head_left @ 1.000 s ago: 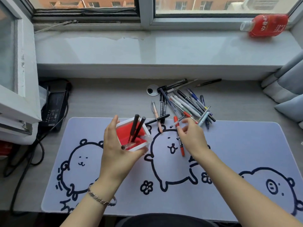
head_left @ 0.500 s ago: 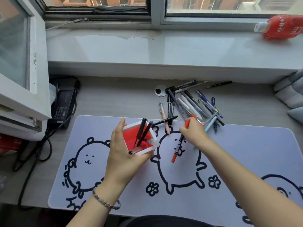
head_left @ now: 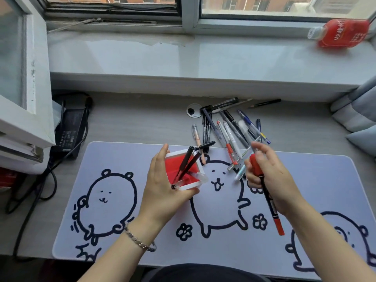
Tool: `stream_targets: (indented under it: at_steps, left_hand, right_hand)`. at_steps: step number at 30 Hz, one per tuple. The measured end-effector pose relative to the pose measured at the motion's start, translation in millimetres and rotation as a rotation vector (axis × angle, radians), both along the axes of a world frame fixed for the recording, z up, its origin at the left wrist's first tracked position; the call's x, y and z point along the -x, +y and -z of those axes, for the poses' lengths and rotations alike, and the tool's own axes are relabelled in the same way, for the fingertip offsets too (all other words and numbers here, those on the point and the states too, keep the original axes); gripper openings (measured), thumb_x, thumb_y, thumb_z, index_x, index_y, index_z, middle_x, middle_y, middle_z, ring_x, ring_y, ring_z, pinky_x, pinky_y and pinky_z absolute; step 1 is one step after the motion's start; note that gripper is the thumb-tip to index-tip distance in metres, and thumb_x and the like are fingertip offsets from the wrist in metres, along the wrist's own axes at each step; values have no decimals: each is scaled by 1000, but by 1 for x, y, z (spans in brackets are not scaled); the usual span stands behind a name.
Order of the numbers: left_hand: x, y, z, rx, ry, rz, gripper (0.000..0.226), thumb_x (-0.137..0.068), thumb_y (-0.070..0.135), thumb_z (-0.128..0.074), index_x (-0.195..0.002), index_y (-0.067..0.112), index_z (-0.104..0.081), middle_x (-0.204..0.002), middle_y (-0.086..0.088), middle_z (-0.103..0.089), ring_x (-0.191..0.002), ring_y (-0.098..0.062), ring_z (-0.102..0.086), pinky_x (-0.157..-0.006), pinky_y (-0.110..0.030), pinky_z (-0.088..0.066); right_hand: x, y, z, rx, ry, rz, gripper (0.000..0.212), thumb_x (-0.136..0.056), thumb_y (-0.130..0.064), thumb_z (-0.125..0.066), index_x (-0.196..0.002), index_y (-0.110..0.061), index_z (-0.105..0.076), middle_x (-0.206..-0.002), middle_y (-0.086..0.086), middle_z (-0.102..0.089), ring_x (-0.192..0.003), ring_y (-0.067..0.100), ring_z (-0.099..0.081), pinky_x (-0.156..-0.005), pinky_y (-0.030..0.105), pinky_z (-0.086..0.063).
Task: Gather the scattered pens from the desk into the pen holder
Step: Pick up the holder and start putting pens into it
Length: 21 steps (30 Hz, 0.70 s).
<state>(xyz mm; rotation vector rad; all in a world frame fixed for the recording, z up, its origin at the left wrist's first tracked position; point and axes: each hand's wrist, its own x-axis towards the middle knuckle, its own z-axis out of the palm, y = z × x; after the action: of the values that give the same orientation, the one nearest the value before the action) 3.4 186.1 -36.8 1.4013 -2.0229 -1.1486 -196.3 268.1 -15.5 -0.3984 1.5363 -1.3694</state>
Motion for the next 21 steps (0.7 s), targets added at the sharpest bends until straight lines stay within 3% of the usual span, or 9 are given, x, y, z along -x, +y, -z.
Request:
stream_targets:
  at_steps: [2,4,7,9,12,14,16,18,21]
  left_hand:
    - [1,2,-1,-5,-1,30,108,-55,26,-86,-139,33,-19,-122,17,-32,-110,0,-35,-89,-16,-35]
    - [2,5,-2,-8,1,52,108,-55,28,-86,-138,34,-18,-121,17,-32,-110,-2,-37,-90,-19,-36]
    - [5,10,-3,-11,21,97,107,-56,26,-86,-138,33,-19,-119,17,-33,-111,-4,-40,-89,-11,-34]
    - [7,13,-3,-7,31,130,108,-55,24,-86,-137,36,-17,-119,18,-32,-113,-3,-38,-89,-4,-28]
    - [11,18,-5,7,36,164,109,-54,25,-87,-133,42,-13,-124,17,-32,-117,-1,-35,-93,-6,-29]
    - [11,20,-4,32,14,180,109,-55,25,-86,-136,40,-15,-126,16,-35,-119,-5,-37,-98,-19,-36]
    - [9,19,-2,16,9,139,109,-54,26,-86,-138,36,-17,-120,22,-35,-115,-3,-37,-94,-13,-35]
    - [6,17,-1,-64,45,57,109,-53,26,-86,-139,33,-19,-116,25,-34,-114,0,-36,-83,0,-30]
    - [1,14,2,-77,54,31,109,-52,26,-87,-139,33,-21,-122,17,-36,-117,-5,-40,-83,-5,-30]
  right_hand:
    - [-6,-7,-10,117,74,47,33,-99,-18,-29,-130,-30,-33,-64,-3,-47,-43,6,-33,-40,15,-31]
    - [-13,-17,-24,298,89,121,35,-100,-17,-28,-135,-24,-31,-62,-9,-51,-46,6,-36,-44,15,-35]
    - [-30,-34,-46,582,63,249,28,-94,-19,-28,-117,-22,-44,-65,-11,-52,-53,6,-43,-53,16,-39]
    - [-49,-41,-50,663,132,288,24,-92,-17,-28,-109,-24,-43,-72,-6,-50,-60,9,-45,-59,20,-41]
    - [-79,-41,-31,615,194,214,20,-91,-13,-30,-104,-22,-43,-84,-2,-52,-75,12,-52,-72,21,-47]
    - [-87,-34,-19,522,275,99,19,-91,-12,-33,-103,-20,-44,-96,0,-57,-91,10,-57,-84,20,-46]
    - [-84,-25,-18,446,357,12,17,-91,-11,-34,-101,-18,-46,-106,0,-58,-99,2,-56,-87,13,-43]
    - [-73,-17,-25,382,376,34,16,-89,-16,-36,-92,-23,-50,-101,0,-56,-94,-4,-54,-86,7,-39]
    - [-50,-7,-33,261,463,140,19,-86,-24,-37,-84,-29,-56,-87,-2,-52,-80,-9,-50,-75,1,-36]
